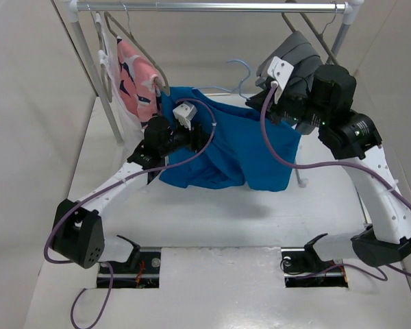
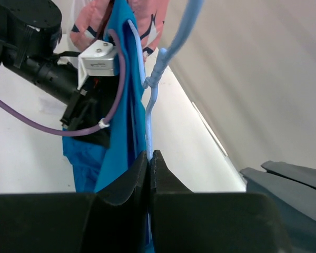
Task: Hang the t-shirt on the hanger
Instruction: Place tshirt on hanger
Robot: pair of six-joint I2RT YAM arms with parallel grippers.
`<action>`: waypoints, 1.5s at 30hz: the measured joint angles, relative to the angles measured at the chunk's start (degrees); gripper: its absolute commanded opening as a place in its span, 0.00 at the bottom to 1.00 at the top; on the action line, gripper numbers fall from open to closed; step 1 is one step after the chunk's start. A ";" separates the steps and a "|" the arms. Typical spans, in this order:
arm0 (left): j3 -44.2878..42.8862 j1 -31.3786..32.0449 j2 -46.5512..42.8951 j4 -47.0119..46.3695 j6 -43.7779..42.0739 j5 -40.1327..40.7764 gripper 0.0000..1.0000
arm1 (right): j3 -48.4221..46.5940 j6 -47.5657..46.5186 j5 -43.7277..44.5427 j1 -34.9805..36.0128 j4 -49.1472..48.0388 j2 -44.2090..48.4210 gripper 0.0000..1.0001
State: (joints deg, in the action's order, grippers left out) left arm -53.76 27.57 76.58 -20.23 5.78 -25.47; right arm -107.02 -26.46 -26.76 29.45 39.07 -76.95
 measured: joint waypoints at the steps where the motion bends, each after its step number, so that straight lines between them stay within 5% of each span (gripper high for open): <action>1: -0.02 0.24 0.04 0.04 0.46 1.46 0.23 | 0.61 0.28 0.31 0.35 -0.42 0.13 0.00; 3: -0.02 0.55 0.02 0.00 0.85 3.45 0.01 | 1.51 0.81 0.70 0.90 -1.31 0.50 0.00; 4: -0.02 0.59 0.04 -0.11 0.96 3.76 0.00 | 1.86 0.90 0.87 1.03 -1.73 0.72 0.00; 13: 1.79 0.70 -3.21 -0.17 -2.56 -0.20 0.00 | 3.39 1.31 1.73 0.15 -4.00 2.12 0.00; 23: 6.23 7.45 -15.39 3.08 -24.41 -17.29 0.00 | 3.10 4.26 8.52 -2.80 -7.41 1.70 0.00; 42: 0.61 13.77 -10.16 9.73 -40.65 -27.61 0.00 | -1.70 6.80 16.04 -2.93 -12.98 -6.67 0.00; 43: 0.59 13.84 -10.03 9.49 -40.26 -27.30 0.18 | -2.08 6.80 16.26 -2.93 -12.96 -7.43 0.00; 45: 0.72 13.94 -10.03 8.35 -38.36 -25.62 0.35 | -2.10 6.73 16.72 -2.91 -12.70 -8.13 0.00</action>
State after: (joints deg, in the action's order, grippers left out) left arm -53.04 41.52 66.54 -11.88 -32.58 -51.09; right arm -109.12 -19.73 -10.04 26.55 26.37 -85.08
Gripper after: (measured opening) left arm 0.245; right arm 0.039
